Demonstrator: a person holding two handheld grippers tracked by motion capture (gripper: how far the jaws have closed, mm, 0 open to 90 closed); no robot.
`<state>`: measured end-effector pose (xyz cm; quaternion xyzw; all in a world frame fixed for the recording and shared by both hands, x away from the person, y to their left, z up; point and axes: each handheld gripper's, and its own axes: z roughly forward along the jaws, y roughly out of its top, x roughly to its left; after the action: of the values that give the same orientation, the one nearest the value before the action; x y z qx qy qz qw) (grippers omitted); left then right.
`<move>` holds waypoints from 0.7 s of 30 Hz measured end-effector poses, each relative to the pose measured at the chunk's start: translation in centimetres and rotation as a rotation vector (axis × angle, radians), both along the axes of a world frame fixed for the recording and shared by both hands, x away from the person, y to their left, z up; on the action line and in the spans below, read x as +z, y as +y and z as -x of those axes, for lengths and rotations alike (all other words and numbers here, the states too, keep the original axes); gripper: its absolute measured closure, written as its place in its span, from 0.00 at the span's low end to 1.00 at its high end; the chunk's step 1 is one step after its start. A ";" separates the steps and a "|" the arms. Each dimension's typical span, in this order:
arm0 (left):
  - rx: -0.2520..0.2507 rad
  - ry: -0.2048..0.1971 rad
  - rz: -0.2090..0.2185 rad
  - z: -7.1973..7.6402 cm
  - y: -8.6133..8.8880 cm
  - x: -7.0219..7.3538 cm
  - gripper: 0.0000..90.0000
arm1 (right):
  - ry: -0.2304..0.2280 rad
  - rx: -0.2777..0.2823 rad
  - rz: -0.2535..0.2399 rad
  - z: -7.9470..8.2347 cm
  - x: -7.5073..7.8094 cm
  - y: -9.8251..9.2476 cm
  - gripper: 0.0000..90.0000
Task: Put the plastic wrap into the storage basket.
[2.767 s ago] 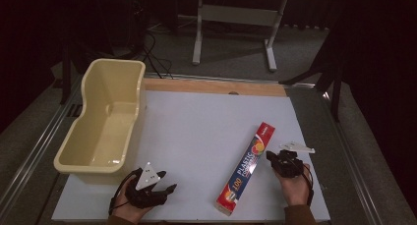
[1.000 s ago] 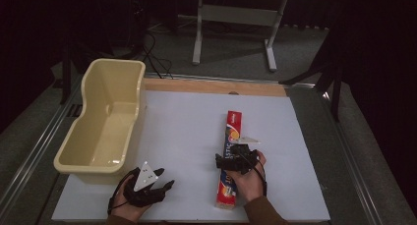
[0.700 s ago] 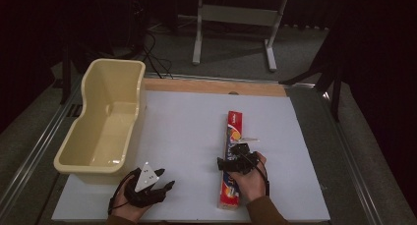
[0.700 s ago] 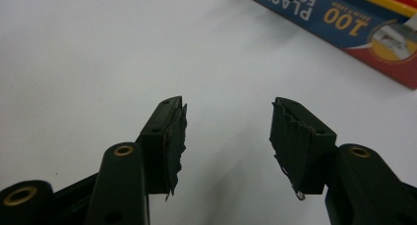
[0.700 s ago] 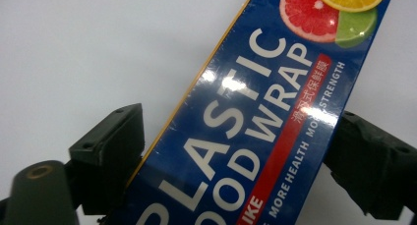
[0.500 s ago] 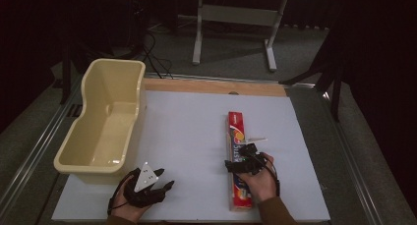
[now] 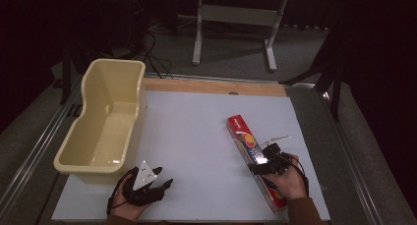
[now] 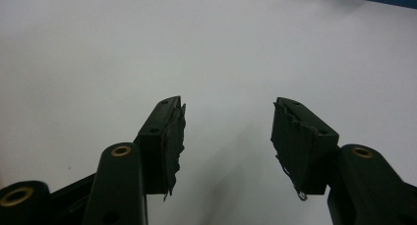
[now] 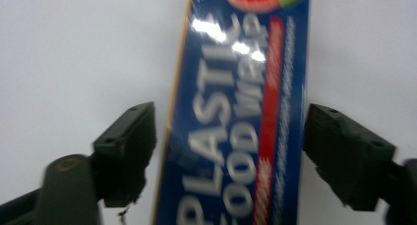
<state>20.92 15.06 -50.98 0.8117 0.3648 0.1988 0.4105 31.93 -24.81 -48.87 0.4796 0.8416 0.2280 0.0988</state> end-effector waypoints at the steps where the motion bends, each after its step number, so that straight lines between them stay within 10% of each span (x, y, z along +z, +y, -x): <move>1: 0.000 0.000 0.000 0.0 0.0 0.0 0.50 | 0.000 0.000 0.000 0.0 0.0 0.0 0.21; 7: 0.010 0.005 0.016 -0.1 0.4 0.2 0.49 | 0.055 0.008 0.043 -2.6 0.5 1.9 0.14; 21: 0.011 0.000 0.020 -0.1 0.4 0.4 0.48 | 0.274 -0.019 0.163 -6.1 -0.9 3.5 0.38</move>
<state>20.99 15.47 -50.62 0.8055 0.3713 0.1975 0.4174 38.07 -21.35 -49.82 0.5047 0.8582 0.0907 0.0239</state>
